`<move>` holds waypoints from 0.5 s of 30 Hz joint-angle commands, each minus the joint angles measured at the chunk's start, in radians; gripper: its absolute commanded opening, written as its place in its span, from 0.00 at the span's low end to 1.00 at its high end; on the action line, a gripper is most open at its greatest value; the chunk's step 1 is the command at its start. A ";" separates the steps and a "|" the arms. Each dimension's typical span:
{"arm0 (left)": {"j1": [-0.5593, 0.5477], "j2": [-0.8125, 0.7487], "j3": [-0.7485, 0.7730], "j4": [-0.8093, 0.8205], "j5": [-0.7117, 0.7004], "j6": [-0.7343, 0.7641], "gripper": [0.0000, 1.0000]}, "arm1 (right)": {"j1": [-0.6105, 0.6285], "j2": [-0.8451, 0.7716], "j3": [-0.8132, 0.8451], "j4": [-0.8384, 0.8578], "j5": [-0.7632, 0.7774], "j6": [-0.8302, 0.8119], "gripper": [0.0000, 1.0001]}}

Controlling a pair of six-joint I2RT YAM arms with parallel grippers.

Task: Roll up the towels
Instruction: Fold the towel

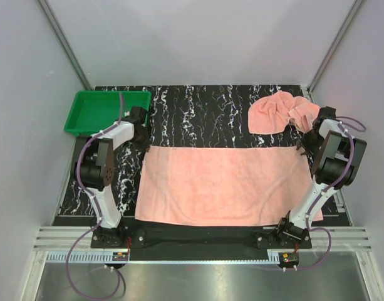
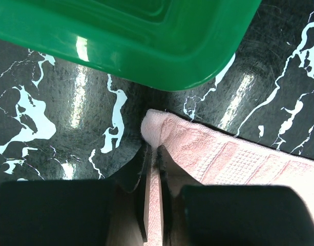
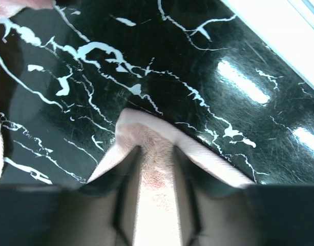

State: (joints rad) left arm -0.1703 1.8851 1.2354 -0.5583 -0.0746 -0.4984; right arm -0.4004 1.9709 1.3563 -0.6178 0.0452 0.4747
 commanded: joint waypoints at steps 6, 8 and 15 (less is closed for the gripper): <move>0.005 -0.034 -0.001 0.008 0.022 -0.006 0.00 | -0.003 0.062 0.026 -0.010 0.013 0.001 0.00; 0.005 -0.037 0.002 0.008 0.029 -0.003 0.00 | -0.003 0.063 0.050 -0.028 -0.004 -0.004 0.00; 0.005 -0.142 0.030 -0.044 -0.011 0.027 0.00 | 0.017 -0.078 0.058 -0.040 -0.085 0.004 0.00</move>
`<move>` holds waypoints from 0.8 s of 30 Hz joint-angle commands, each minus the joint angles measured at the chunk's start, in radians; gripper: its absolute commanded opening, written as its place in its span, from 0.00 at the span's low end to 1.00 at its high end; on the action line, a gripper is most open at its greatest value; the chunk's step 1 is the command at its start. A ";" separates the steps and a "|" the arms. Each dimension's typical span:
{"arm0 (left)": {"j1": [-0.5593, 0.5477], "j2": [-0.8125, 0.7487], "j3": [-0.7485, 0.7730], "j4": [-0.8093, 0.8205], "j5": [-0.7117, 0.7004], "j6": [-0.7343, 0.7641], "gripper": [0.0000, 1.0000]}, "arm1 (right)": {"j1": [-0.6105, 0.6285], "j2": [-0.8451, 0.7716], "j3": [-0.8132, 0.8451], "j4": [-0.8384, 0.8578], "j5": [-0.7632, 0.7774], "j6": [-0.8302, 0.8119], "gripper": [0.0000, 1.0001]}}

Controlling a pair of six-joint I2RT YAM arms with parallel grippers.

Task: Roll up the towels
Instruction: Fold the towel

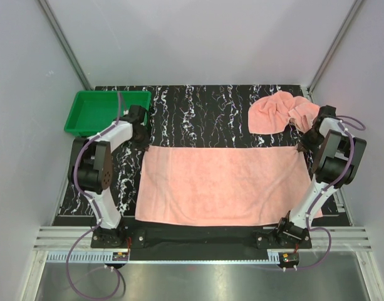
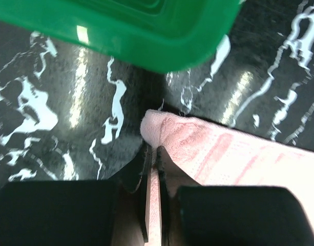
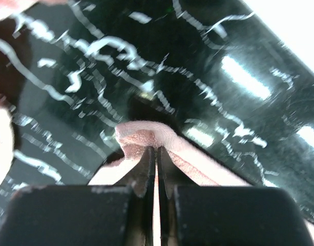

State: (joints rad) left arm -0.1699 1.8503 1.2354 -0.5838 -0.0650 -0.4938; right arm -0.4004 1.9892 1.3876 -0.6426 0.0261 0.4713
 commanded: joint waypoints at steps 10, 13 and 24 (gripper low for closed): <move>0.004 -0.286 0.096 -0.073 -0.088 0.110 0.00 | 0.063 -0.187 0.086 -0.035 -0.230 0.079 0.00; 0.004 -0.270 0.160 -0.106 -0.098 0.141 0.00 | 0.083 -0.162 0.135 -0.034 -0.264 0.096 0.00; 0.029 -0.362 0.164 -0.093 -0.062 0.207 0.00 | 0.097 -0.171 0.079 0.032 -0.332 0.102 0.00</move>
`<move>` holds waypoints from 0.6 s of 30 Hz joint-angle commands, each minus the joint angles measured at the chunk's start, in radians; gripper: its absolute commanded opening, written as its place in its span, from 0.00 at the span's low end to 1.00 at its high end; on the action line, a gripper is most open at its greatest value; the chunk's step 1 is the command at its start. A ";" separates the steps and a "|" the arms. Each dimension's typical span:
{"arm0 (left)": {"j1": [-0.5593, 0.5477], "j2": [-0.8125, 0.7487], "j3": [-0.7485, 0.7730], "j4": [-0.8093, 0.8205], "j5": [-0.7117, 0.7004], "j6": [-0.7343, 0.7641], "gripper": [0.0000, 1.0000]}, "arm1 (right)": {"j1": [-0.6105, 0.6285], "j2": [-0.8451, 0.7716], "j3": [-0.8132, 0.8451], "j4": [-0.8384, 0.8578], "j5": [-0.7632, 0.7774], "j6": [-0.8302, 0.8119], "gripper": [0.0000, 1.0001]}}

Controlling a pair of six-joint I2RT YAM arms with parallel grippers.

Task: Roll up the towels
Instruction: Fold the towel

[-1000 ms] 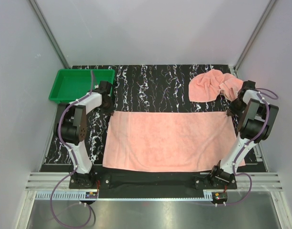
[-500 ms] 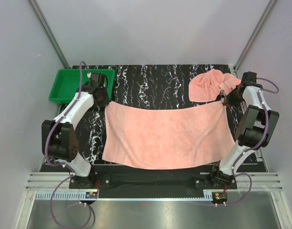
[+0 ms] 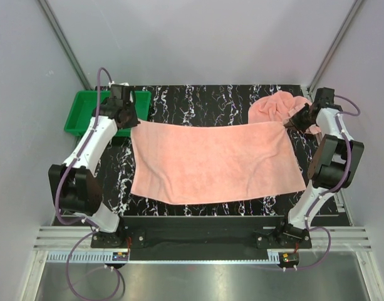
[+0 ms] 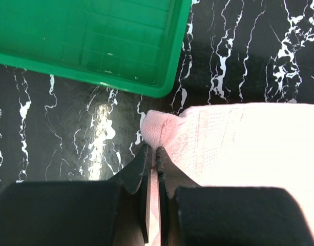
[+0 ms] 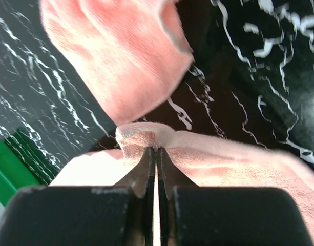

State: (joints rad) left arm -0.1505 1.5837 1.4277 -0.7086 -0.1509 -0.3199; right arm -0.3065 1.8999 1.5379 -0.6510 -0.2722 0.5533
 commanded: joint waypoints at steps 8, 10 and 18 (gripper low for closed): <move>0.009 -0.598 -0.530 0.266 0.036 -0.226 0.00 | -0.003 -0.495 -0.608 0.189 0.191 0.143 0.00; 0.008 -0.753 -0.674 0.297 0.047 -0.295 0.00 | -0.016 -0.550 -0.657 0.171 0.238 0.166 0.00; 0.008 -1.014 -0.903 0.202 -0.019 -0.418 0.01 | -0.209 -0.643 -0.804 0.168 0.182 0.204 0.02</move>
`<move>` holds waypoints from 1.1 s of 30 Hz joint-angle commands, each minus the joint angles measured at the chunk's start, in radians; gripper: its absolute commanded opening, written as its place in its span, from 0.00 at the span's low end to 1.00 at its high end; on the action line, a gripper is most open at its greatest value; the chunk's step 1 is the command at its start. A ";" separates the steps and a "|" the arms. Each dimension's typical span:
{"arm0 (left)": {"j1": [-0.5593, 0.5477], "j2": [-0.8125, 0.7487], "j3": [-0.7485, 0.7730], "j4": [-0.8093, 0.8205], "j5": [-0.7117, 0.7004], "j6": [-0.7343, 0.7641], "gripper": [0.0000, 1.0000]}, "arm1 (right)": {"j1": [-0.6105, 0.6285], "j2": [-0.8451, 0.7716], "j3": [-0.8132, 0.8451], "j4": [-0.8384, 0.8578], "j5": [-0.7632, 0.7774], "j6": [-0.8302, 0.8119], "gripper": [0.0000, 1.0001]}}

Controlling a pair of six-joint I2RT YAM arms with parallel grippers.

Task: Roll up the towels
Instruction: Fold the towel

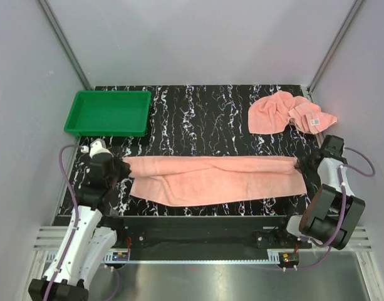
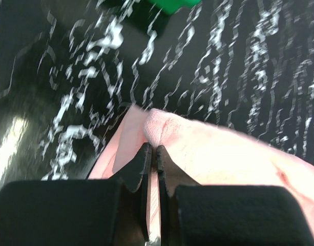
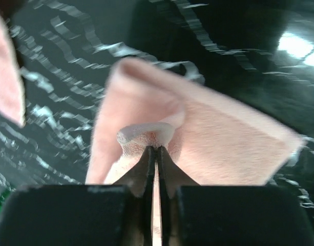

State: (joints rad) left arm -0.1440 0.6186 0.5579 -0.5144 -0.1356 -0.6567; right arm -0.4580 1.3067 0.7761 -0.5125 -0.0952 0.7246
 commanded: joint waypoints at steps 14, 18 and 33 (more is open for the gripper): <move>-0.012 -0.243 -0.046 -0.125 -0.179 -0.166 0.75 | -0.191 -0.158 -0.116 0.058 -0.048 0.035 1.00; -0.012 -0.292 0.089 -0.087 -0.260 -0.049 0.81 | -0.199 -0.429 -0.169 0.100 0.043 0.064 1.00; 0.023 0.358 0.191 0.030 -0.026 0.057 0.91 | -0.192 0.179 0.193 0.066 -0.363 -0.096 0.89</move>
State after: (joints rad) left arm -0.1394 0.8959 0.7635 -0.5201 -0.2623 -0.5987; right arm -0.6552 1.3823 0.9260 -0.3790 -0.3252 0.7277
